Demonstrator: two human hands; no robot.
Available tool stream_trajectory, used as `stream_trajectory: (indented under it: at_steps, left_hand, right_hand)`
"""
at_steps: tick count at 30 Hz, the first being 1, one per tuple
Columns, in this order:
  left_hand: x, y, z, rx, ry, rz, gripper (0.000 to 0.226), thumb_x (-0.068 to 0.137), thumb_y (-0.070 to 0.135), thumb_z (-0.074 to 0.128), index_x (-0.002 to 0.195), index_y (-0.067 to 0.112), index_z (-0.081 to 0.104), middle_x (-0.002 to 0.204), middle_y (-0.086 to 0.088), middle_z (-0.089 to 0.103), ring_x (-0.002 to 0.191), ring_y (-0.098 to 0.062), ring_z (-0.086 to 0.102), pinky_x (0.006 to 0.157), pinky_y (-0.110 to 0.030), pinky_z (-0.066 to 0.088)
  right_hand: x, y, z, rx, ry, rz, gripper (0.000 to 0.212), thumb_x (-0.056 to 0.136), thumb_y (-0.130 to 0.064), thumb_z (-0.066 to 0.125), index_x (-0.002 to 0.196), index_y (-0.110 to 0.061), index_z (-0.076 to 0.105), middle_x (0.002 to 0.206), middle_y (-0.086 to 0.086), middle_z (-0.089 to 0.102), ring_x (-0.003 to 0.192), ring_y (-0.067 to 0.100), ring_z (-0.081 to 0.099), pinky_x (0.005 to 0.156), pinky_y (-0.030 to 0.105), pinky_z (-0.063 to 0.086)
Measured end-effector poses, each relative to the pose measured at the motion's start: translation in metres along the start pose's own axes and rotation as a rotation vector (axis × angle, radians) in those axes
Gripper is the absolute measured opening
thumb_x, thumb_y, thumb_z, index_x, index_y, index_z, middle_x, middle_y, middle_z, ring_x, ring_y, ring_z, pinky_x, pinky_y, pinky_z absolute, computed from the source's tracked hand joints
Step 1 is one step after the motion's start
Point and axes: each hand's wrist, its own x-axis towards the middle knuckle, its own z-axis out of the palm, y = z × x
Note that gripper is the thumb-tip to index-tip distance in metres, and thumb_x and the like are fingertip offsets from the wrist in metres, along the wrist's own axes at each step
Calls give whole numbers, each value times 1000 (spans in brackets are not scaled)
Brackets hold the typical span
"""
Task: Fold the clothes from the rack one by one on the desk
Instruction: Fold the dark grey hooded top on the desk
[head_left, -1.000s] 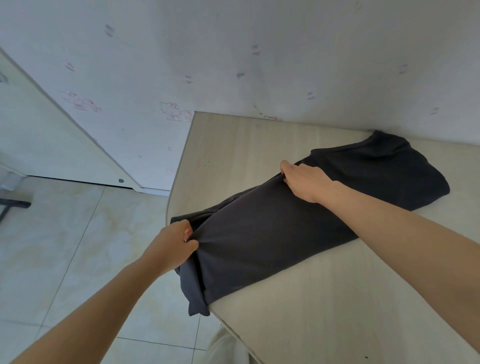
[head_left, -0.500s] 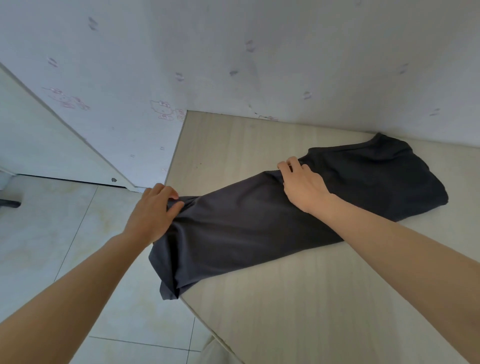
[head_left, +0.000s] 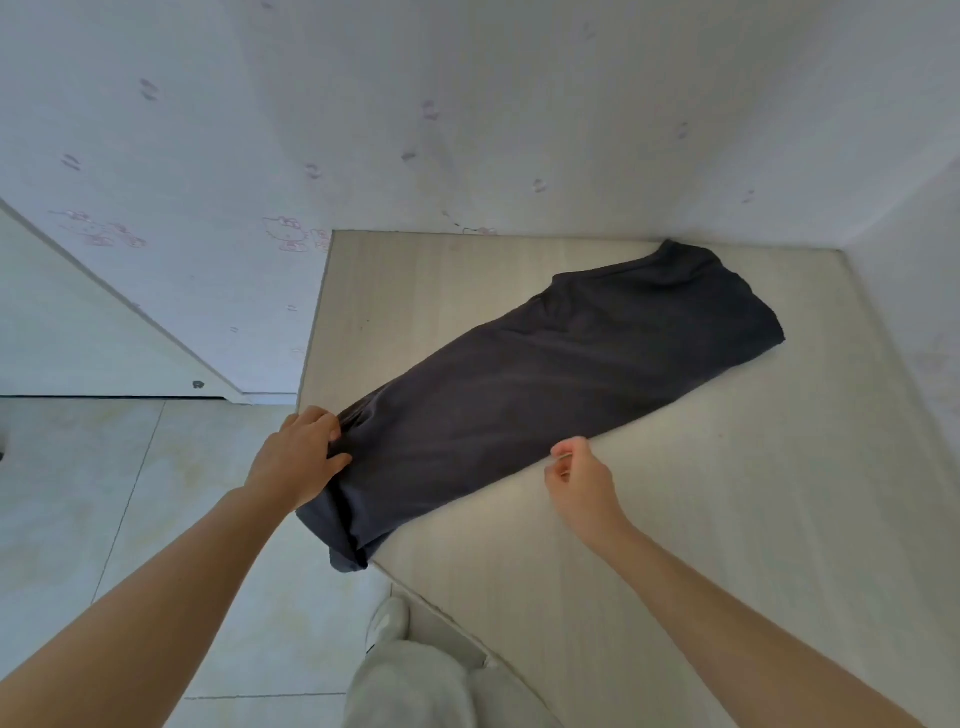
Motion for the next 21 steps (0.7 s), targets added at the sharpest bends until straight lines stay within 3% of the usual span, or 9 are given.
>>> stream_trajectory:
  at_steps: [2, 5, 7, 11, 16, 18, 21]
  left_hand:
    - [0, -3, -1, -22, 0, 18, 13, 92, 28, 61, 94, 16, 56, 114, -1, 52, 106, -25, 51, 86, -36, 47]
    - [4, -3, -9, -114, -12, 38, 13, 93, 21, 57, 85, 13, 52, 90, -5, 59, 85, -27, 56, 71, -35, 45]
    - [6, -6, -14, -128, -63, 68, 11, 93, 21, 58, 86, 13, 54, 86, -8, 62, 78, -26, 56, 69, -34, 46]
    - [8, -12, -21, -187, -158, 102, 11, 89, 27, 62, 86, 17, 57, 86, -5, 63, 83, -23, 57, 73, -35, 50]
    - [5, -20, -26, -321, -254, 123, 15, 88, 29, 64, 82, 17, 59, 74, -1, 64, 72, -20, 62, 73, -32, 51]
    - [3, -23, -29, -434, -265, 98, 14, 87, 27, 65, 82, 14, 61, 74, -2, 65, 69, -18, 62, 72, -32, 49]
    - [0, -28, -33, -705, -364, 29, 15, 88, 20, 67, 84, 6, 63, 78, -6, 64, 72, -21, 59, 74, -37, 51]
  right_hand:
    - [-21, 3, 15, 122, -33, 153, 16, 91, -10, 55, 107, -11, 55, 90, 6, 64, 79, 22, 64, 77, 34, 54]
    - [-45, -9, 40, 404, -37, 360, 9, 91, -8, 54, 99, -13, 54, 89, 12, 68, 71, 20, 65, 73, 33, 57]
    - [-56, -22, 60, 568, -9, 457, 8, 92, -8, 56, 100, -11, 55, 94, 16, 68, 75, 24, 67, 76, 37, 59]
    - [-71, -50, 88, 738, 15, 569, 9, 94, -11, 57, 102, -8, 55, 101, 16, 68, 83, 26, 69, 76, 32, 58]
    - [-101, -86, 126, 855, -23, 657, 23, 96, -16, 57, 115, -3, 56, 110, 19, 68, 97, 26, 68, 83, 35, 57]
    - [-109, -93, 137, 914, -33, 684, 27, 95, -13, 56, 119, -1, 55, 108, 19, 69, 88, 26, 68, 66, 30, 56]
    - [-121, -96, 151, 894, -86, 726, 24, 92, -18, 61, 111, -3, 61, 87, 8, 68, 58, 14, 54, 45, 21, 32]
